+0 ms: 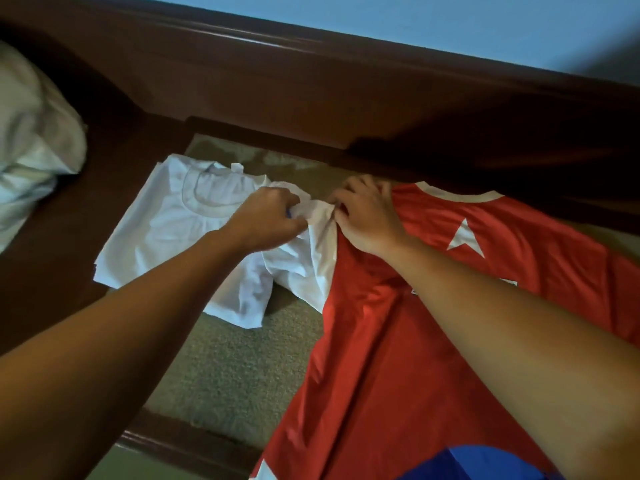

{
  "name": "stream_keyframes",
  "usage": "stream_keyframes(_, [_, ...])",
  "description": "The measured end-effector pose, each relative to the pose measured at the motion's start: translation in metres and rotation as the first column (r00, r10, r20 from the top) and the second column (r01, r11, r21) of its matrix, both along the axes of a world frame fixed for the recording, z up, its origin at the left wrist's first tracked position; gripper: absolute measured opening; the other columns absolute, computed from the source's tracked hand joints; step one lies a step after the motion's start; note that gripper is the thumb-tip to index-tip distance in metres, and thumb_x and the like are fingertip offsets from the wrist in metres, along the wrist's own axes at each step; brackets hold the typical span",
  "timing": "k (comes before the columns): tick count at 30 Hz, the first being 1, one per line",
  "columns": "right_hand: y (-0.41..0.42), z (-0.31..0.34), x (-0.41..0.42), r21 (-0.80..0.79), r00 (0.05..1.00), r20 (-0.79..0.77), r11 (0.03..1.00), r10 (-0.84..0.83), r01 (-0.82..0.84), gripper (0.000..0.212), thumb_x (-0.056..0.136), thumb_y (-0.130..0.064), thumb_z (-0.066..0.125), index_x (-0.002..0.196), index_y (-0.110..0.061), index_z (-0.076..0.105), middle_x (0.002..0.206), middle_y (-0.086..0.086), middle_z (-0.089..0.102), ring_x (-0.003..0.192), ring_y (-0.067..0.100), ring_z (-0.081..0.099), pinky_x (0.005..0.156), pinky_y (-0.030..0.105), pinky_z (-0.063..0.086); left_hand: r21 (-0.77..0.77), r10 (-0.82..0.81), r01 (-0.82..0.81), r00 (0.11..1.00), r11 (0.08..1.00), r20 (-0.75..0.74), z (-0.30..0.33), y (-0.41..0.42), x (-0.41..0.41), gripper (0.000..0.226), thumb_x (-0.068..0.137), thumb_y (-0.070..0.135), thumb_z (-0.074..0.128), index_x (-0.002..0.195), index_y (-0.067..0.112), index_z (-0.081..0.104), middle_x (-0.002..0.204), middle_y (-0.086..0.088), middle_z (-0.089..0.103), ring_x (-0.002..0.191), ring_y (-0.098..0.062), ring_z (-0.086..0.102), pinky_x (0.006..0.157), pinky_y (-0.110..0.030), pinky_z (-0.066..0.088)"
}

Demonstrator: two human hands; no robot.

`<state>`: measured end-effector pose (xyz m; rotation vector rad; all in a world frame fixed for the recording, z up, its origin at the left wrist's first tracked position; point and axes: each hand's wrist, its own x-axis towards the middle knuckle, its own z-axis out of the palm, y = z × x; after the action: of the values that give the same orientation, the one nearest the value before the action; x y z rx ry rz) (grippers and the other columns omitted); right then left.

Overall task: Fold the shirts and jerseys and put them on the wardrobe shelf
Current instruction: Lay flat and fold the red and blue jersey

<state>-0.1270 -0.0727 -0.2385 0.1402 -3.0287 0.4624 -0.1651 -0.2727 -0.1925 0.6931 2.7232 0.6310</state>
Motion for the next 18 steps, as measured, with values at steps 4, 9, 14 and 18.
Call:
stream_keyframes(4, [-0.002, -0.006, -0.002, -0.059, 0.999, -0.023, 0.998, -0.031, 0.03, 0.019, 0.094, -0.027, 0.054, 0.107, -0.029, 0.068, 0.116, -0.006, 0.06, 0.12, 0.021, 0.048, 0.093, 0.042, 0.028, 0.136, 0.148, -0.184, 0.959, 0.973, 0.242, 0.008, -0.014, -0.011, 0.016, 0.082, 0.018, 0.067, 0.071, 0.007, 0.068, 0.067, -0.011, 0.065, 0.059, -0.018, 0.061, 0.055, -0.032, 0.049])
stream_keyframes(9, [-0.014, -0.019, 0.003, 0.041, 0.994, -0.099, 0.998, -0.047, 0.051, 0.022, 0.09, -0.025, 0.06, 0.11, -0.025, 0.068, 0.111, -0.001, 0.064, 0.112, 0.027, 0.055, 0.09, 0.046, 0.035, -0.009, 0.176, -0.181, 0.946, 0.983, 0.273, 0.0, -0.032, -0.02, 0.028, 0.086, 0.044, 0.074, 0.074, 0.018, 0.071, 0.066, 0.003, 0.07, 0.056, -0.009, 0.065, 0.055, -0.024, 0.047])
stream_keyframes(14, [-0.021, -0.027, 0.009, 0.109, 0.983, -0.139, 0.985, -0.119, 0.134, 0.02, 0.091, -0.025, 0.062, 0.11, -0.026, 0.069, 0.113, 0.001, 0.065, 0.11, 0.03, 0.057, 0.09, 0.046, 0.035, 0.012, 0.181, -0.231, 0.795, 0.973, 0.579, 0.015, -0.031, -0.019, 0.041, 0.077, 0.053, 0.079, 0.082, 0.012, 0.078, 0.082, -0.003, 0.077, 0.079, -0.02, 0.072, 0.08, -0.032, 0.053])
stream_keyframes(18, [-0.025, -0.03, 0.011, 0.175, 0.984, -0.091, 0.97, -0.153, 0.167, 0.026, 0.095, -0.027, 0.059, 0.12, -0.029, 0.067, 0.126, 0.003, 0.062, 0.121, 0.031, 0.052, 0.095, 0.049, 0.032, 0.143, 0.065, -0.258, 0.656, 0.955, 0.752, 0.028, -0.041, -0.022, 0.036, 0.074, 0.027, 0.085, 0.106, 0.014, 0.076, 0.112, -0.01, 0.073, 0.111, -0.029, 0.067, 0.107, -0.046, 0.045])
